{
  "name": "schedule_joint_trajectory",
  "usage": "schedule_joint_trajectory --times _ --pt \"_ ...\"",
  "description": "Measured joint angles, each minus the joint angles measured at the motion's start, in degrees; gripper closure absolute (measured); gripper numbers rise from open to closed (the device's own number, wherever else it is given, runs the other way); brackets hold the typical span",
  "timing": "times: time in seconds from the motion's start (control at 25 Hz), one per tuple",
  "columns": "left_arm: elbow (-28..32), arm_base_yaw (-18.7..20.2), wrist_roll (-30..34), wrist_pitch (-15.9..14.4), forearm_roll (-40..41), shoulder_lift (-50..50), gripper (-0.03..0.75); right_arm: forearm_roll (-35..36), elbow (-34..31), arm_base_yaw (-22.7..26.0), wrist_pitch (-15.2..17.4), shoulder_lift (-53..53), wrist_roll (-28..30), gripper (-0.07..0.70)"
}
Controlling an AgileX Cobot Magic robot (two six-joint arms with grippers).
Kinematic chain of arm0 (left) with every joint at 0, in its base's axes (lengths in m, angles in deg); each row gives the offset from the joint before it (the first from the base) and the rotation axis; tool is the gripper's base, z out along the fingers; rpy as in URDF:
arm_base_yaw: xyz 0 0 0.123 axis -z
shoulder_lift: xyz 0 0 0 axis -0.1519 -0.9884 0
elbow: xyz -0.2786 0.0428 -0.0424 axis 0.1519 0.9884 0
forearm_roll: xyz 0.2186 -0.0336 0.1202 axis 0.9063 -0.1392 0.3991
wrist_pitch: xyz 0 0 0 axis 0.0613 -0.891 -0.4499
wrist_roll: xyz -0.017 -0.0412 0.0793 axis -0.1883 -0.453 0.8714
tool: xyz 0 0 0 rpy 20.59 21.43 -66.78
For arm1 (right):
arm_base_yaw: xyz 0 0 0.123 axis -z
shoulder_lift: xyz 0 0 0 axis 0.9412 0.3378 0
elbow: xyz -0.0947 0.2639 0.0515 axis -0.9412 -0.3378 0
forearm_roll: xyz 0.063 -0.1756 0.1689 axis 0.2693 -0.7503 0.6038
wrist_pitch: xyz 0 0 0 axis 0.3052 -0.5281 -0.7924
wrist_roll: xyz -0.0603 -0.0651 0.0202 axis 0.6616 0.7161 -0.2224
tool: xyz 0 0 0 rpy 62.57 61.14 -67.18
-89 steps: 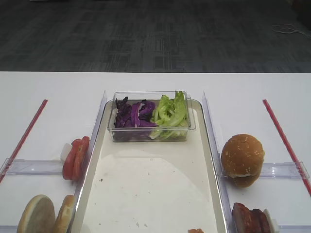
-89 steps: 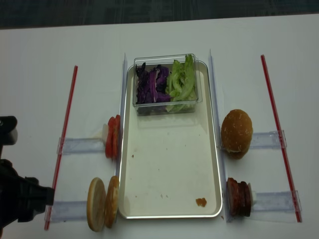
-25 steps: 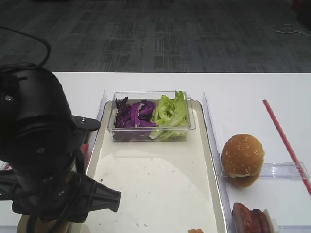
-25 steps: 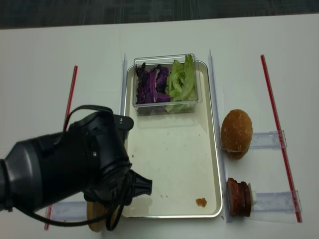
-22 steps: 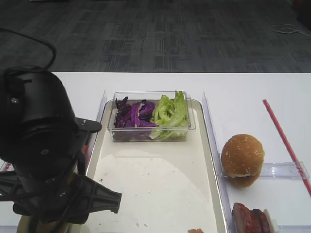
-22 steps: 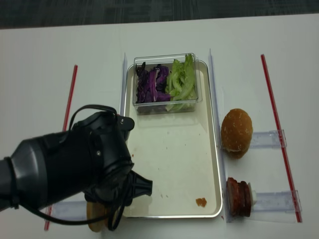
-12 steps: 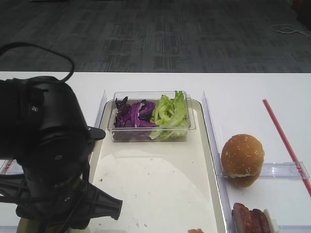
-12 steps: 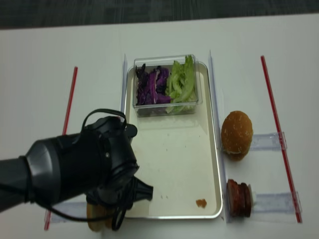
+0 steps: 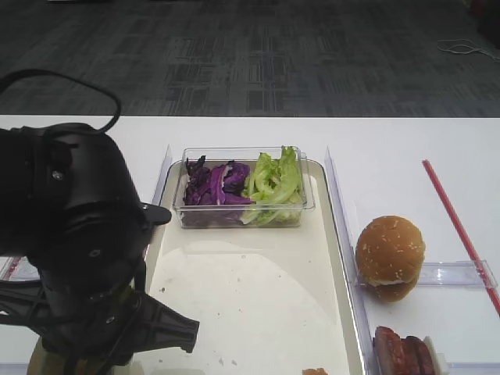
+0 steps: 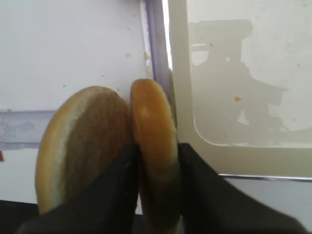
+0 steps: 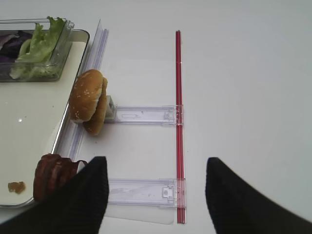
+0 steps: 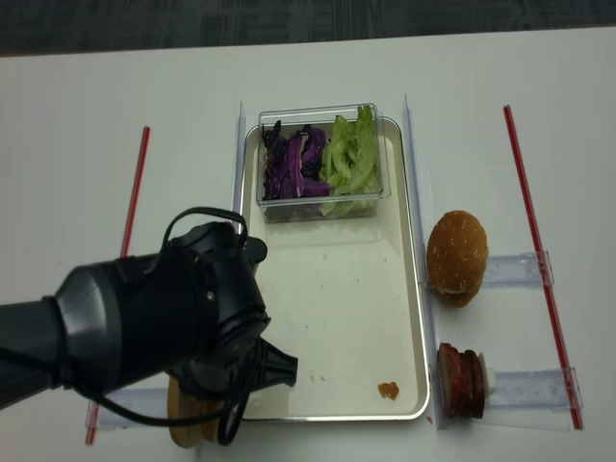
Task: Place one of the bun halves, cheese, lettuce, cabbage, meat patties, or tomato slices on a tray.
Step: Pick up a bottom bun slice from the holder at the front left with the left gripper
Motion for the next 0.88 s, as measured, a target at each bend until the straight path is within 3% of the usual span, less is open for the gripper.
schedule_joint_trajectory --times 0.16,0.88 --pt "0.00 -0.20 0.00 0.08 0.00 0.00 0.553 0.00 0.00 0.00 0.00 0.00 -0.10 0.178" --pt "0.00 -0.47 0.00 -0.62 0.00 1.81 0.586 0.00 0.00 0.00 0.00 0.00 -0.10 0.178"
